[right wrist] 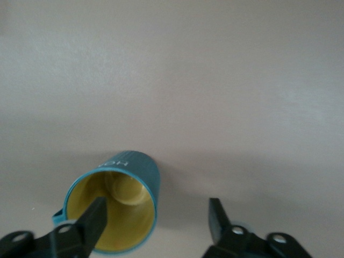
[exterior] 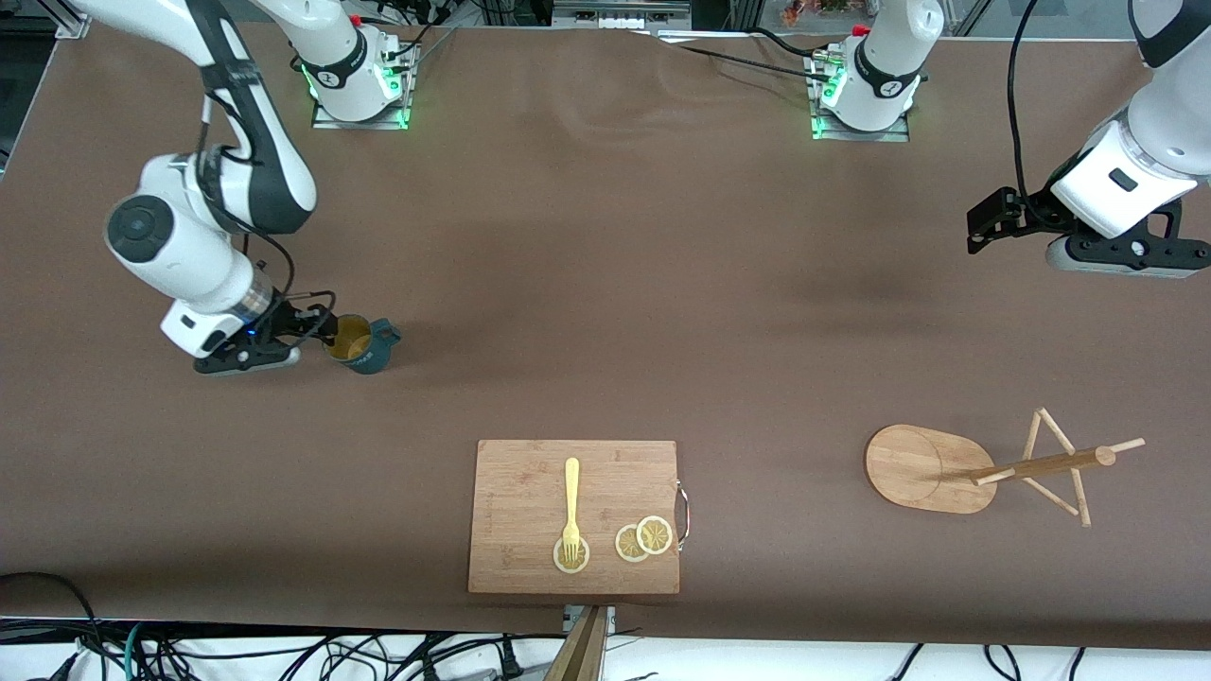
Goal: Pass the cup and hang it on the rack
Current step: 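Reach the right gripper down and grasp the teal mug rim, then carry the teal mug toward the table middle and set it down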
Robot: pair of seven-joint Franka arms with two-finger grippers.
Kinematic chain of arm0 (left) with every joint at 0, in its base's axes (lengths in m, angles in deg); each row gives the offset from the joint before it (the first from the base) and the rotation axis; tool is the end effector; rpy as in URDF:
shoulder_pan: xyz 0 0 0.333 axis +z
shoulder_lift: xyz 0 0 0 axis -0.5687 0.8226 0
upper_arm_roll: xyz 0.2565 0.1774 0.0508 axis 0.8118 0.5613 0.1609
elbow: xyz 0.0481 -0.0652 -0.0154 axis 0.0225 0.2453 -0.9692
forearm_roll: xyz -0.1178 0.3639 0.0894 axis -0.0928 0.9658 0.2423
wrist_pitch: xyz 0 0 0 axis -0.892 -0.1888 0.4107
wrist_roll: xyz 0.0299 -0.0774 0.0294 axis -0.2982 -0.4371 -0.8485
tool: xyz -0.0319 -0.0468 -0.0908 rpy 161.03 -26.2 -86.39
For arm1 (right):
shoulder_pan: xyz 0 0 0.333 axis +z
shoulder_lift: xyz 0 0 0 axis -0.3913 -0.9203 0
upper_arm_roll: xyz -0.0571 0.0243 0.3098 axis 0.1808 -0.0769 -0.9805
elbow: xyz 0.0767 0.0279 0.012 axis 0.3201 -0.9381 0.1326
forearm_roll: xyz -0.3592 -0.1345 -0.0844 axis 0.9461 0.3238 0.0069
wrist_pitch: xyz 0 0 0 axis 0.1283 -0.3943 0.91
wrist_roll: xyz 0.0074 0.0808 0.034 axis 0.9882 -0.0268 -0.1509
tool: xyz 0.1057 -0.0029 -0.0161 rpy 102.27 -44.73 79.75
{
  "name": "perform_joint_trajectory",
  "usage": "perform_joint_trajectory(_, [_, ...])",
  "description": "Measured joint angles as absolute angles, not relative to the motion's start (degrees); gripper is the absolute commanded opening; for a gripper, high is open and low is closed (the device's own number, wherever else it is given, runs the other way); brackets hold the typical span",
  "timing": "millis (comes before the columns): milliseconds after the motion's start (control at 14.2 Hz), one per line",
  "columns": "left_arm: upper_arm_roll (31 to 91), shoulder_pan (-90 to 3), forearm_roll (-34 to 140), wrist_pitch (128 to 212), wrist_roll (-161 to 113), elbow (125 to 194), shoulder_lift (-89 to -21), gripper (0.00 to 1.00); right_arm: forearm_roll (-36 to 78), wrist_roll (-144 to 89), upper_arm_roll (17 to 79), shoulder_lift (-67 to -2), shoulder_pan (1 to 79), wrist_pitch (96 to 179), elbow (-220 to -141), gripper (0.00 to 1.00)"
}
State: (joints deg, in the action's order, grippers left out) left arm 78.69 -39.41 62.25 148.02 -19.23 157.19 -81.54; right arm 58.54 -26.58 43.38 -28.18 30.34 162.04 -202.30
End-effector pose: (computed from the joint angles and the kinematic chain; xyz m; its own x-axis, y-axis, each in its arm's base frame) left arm 0.5514 -0.0500 0.5769 0.9977 -0.0592 -0.0327 -0.0592 -0.9982 0.0002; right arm 0.5812 0.0649 0.2832 0.9803 0.1924 0.0439 0.1919 -0.9813 0.0157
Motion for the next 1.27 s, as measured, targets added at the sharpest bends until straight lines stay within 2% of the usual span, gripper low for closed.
perform_joint_trajectory(70, [78.7, -39.4, 62.2, 148.0, -19.2, 157.2, -81.5, 1.00, 58.5, -26.6, 43.4, -29.4, 30.7, 162.5, -202.3, 0.20])
perform_joint_trajectory(141, [78.7, -39.4, 62.2, 148.0, -19.2, 157.2, -81.5, 1.00, 58.5, -26.6, 43.4, -30.3, 30.9, 162.5, -202.3, 0.00])
perform_joint_trajectory(774, [78.6, -39.4, 62.2, 148.0, -19.2, 157.2, -81.5, 1.00, 58.5, -26.5, 43.3, -31.0, 32.1, 162.4, -201.7, 0.00])
perform_joint_trajectory(915, [78.6, -39.4, 62.2, 148.0, -19.2, 157.2, -81.5, 1.00, 58.5, -23.2, 43.3, -30.9, 34.1, 157.0, -198.3, 0.00])
perform_joint_trajectory(1126, [78.6, -39.4, 62.2, 148.0, -19.2, 157.1, -81.5, 1.00, 58.4, -9.2, 43.1, -31.2, 40.9, 144.7, -188.4, 0.00])
perform_joint_trajectory(1267, [78.7, -39.4, 62.2, 148.0, -19.2, 157.1, -81.2, 1.00, 58.2, 2.8, 42.9, -33.0, 46.8, 142.1, -182.8, 0.00])
